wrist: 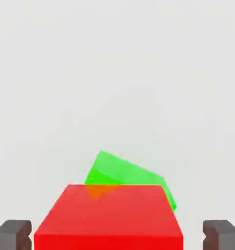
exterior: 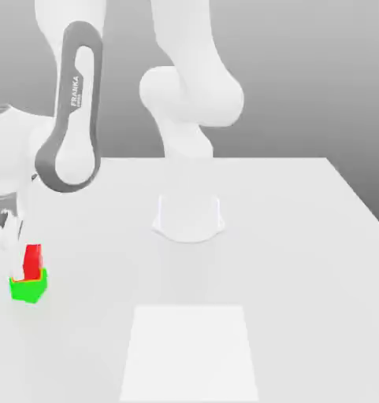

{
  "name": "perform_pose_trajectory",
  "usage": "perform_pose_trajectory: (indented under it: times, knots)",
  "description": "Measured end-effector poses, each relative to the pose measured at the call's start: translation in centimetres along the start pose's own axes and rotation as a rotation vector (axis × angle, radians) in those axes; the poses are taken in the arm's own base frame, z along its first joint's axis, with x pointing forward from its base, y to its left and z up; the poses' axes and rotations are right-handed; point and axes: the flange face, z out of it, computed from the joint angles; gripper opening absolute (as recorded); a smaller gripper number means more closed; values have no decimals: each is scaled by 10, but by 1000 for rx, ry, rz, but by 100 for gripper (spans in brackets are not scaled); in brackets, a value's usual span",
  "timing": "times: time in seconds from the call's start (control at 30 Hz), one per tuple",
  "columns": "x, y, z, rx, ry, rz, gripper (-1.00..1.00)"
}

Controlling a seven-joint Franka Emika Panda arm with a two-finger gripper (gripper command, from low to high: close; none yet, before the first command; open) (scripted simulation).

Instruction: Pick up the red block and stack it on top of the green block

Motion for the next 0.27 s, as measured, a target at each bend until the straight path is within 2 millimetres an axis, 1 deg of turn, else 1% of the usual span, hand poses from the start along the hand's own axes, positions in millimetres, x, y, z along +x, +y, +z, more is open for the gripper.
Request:
perform_pose_trajectory:
  times: [0.03, 0.07, 0.27]
  knots:
    - [0, 0, 3, -1, 0, 0, 100]
    - [0, 0, -1, 0, 0, 0, 100]
    - [1, 0, -53, 0, -2, 2, 100]
